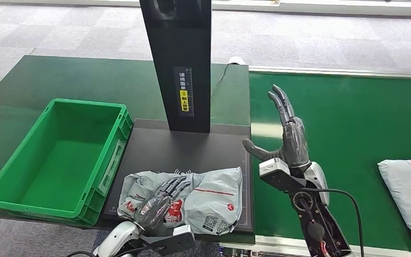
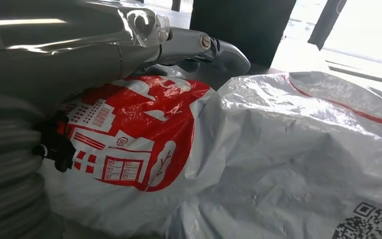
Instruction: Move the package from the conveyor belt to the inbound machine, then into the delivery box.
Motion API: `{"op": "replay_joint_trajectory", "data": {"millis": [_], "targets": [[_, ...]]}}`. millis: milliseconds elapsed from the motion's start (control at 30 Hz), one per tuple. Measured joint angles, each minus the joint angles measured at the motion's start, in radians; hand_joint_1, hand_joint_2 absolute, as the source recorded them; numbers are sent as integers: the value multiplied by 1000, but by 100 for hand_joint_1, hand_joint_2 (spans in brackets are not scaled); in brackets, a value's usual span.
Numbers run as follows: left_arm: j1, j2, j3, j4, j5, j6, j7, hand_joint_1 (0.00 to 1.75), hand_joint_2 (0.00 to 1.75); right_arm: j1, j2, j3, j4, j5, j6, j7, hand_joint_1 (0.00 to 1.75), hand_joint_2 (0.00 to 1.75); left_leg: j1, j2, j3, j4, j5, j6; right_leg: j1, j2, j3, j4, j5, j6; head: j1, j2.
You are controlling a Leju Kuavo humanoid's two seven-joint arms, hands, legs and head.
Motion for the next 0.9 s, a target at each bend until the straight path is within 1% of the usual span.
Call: {"op": "replay_joint_trajectory", "data": {"millis": [67,100,133,167,200,233,300,467,567,700,833,900], "targets": [[-5,-1,-4,10,-10,7,3,81,175,5,0,-5,-4,5,-1,0,0,175,0,0,0,0,0,0,0,0,0,0,0,0,0,0],[-7,-2,-5,15,-13,13,2,123,175,8,1,-7,-7,8,-1,0,0,175,0,0,0,0,0,0,0,0,1,0,0,0,0,0],[-8,-3,-5,19,-16,21,-1,160,175,11,1,-10,-9,11,-1,0,0,175,0,-1,1,0,0,0,0,-1,1,0,0,0,0,0],[-9,-4,-5,23,-20,31,-6,167,175,13,2,-12,-13,15,-1,0,0,175,0,-1,1,0,0,0,0,-1,1,0,0,0,0,0],[-8,-5,-6,26,-23,43,-14,172,175,17,3,-15,-16,18,-1,1,0,175,0,-1,1,0,0,0,0,-2,1,0,0,0,0,0],[-8,-6,-6,28,-24,56,-23,175,175,20,4,-17,-20,20,-1,2,0,175,0,-1,1,0,0,0,0,-2,2,0,0,0,0,0],[-8,-8,-6,31,-21,95,-51,175,175,27,7,-23,-30,23,2,3,0,175,0,-1,1,0,0,1,-1,-2,2,0,1,1,0,0],[-7,-9,-3,13,2,272,-139,175,175,47,8,-42,-55,35,16,3,0,175,0,-1,1,0,1,1,-1,-2,1,0,1,1,0,0],[-6,-9,4,-18,33,348,-182,175,175,50,7,-52,-65,39,18,1,0,175,0,-1,0,0,1,1,0,-2,0,0,1,1,0,0],[-4,-9,14,-61,69,430,-229,175,175,51,2,-64,-70,24,21,-2,0,175,0,-1,-1,0,1,1,0,-2,-1,0,1,1,0,0],[2,-7,24,-102,98,476,-271,175,175,55,-9,-69,-70,7,17,-14,0,175,0,-1,-2,0,1,1,0,-2,-2,0,1,1,0,0],[6,-5,29,-132,104,519,-296,175,175,58,-15,-70,-70,1,11,-19,0,175,0,-1,-2,0,1,1,0,-2,-2,0,1,1,0,0]]}}
